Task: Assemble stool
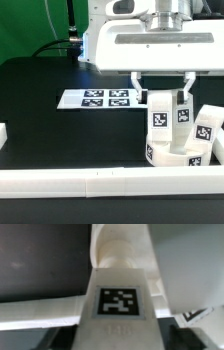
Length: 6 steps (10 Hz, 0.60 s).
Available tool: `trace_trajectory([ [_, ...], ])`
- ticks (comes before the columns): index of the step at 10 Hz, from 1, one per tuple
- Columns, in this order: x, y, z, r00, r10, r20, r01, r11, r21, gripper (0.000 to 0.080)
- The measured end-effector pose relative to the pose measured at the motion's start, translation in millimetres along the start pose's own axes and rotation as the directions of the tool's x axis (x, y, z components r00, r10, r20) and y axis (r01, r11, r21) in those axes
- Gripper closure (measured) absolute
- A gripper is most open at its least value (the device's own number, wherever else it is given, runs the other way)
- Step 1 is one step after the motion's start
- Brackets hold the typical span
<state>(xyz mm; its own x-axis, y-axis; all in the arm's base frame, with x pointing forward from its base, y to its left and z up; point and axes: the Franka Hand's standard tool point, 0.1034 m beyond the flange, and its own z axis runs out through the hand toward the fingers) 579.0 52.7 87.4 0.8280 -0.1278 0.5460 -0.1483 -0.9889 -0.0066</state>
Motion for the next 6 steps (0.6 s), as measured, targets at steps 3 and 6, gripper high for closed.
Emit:
trace_trajectory([
  [3, 5.0, -4.3, -4.9, 1.0, 0.007, 0.026, -0.007, 1.0, 0.013, 0.0175],
  [6, 25.7, -5.8, -18.9, 0.996, 0.025, 0.084, -0.028, 0.999, 0.038, 0.0151],
])
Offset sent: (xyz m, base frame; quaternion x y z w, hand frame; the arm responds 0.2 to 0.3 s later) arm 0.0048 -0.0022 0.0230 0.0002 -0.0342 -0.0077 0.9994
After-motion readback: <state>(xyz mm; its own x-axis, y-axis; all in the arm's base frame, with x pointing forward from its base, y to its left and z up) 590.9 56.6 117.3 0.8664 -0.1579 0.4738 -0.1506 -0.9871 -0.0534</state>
